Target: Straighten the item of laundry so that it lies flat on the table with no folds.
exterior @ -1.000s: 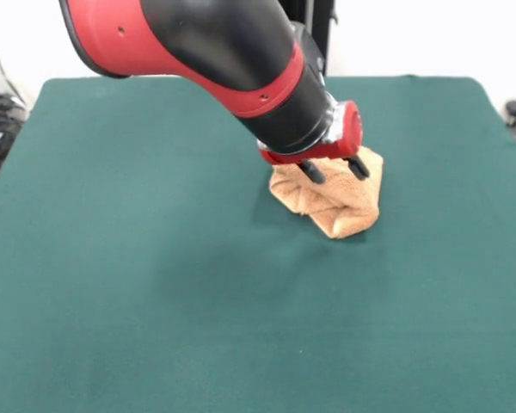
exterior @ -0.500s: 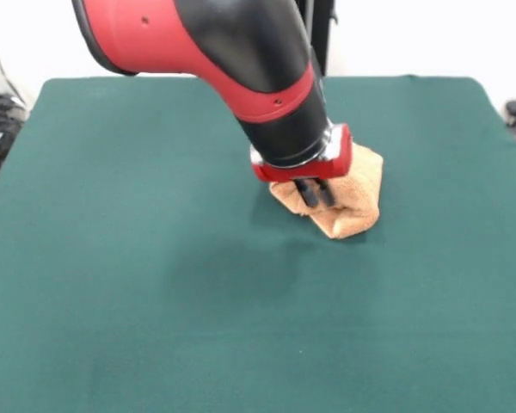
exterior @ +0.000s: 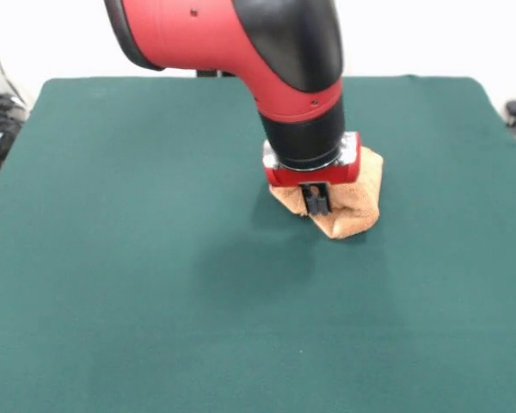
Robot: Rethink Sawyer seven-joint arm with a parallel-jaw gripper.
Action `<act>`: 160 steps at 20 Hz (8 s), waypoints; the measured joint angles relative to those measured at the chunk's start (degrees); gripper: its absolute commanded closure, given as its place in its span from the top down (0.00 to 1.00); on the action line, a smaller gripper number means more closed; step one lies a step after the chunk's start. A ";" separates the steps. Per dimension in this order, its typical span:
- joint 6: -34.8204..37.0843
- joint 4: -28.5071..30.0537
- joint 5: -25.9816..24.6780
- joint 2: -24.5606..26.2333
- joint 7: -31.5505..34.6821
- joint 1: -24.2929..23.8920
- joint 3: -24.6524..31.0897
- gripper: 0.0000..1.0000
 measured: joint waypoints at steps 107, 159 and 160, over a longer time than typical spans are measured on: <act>-5.20 12.46 15.40 -1.06 0.05 -1.75 -2.34 0.00; 9.74 19.14 14.16 -8.75 20.75 8.41 -8.78 0.00; 7.27 19.11 12.61 -8.94 20.75 9.05 -9.26 0.00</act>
